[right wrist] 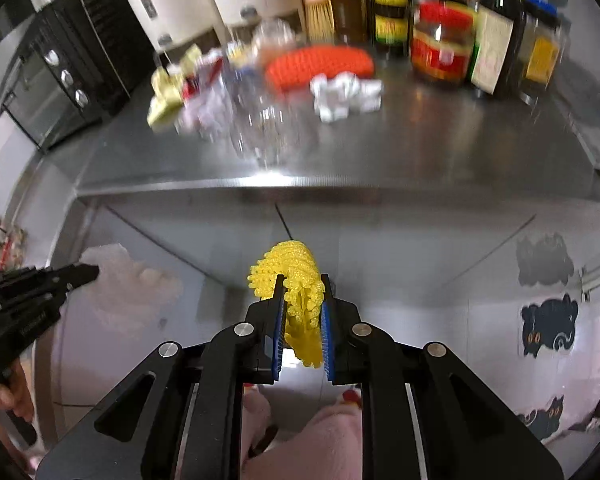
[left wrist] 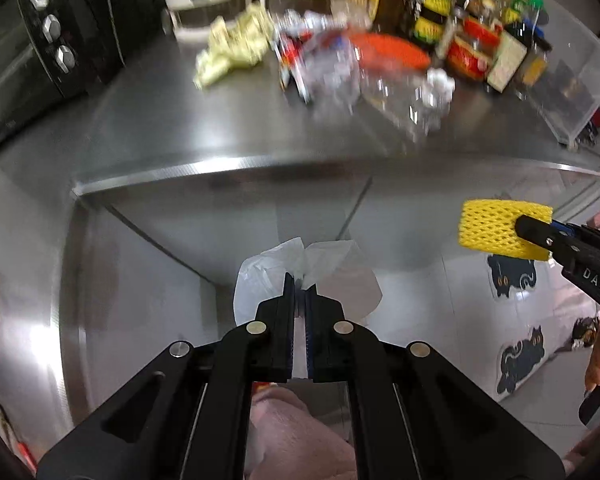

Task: Collect trash
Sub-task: 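Carry both items over the floor bin and open both tools to drop them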

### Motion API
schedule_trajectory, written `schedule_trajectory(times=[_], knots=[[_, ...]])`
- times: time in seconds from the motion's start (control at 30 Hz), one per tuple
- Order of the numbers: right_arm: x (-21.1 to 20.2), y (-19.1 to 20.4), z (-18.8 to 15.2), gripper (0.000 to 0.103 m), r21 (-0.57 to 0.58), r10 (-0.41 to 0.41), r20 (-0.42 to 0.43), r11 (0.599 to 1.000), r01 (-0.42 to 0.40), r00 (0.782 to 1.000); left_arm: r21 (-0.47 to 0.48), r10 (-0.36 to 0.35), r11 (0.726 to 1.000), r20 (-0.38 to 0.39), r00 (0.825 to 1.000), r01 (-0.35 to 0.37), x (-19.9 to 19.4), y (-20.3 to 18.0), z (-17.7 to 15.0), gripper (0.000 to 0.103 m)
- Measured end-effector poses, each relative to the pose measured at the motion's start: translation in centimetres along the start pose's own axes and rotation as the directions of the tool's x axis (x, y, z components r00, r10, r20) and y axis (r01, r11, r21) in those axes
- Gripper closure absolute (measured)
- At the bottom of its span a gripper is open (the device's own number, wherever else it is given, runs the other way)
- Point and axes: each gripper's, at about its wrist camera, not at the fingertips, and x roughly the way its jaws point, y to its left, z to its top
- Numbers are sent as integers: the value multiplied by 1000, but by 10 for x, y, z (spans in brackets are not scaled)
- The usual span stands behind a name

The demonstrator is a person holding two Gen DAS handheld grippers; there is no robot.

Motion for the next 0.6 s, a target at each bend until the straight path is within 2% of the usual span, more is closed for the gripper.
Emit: schedule_trajectory(times=[0.3, 0.6], knots=[[99, -5, -35, 86, 51, 24, -113, 999, -18, 993, 10, -79, 997, -73, 994, 80, 97, -12, -36, 100], [188, -10, -44, 86, 102, 24, -197, 995, -4, 980, 53, -83, 994, -181, 980, 94, 190, -18, -41, 100]])
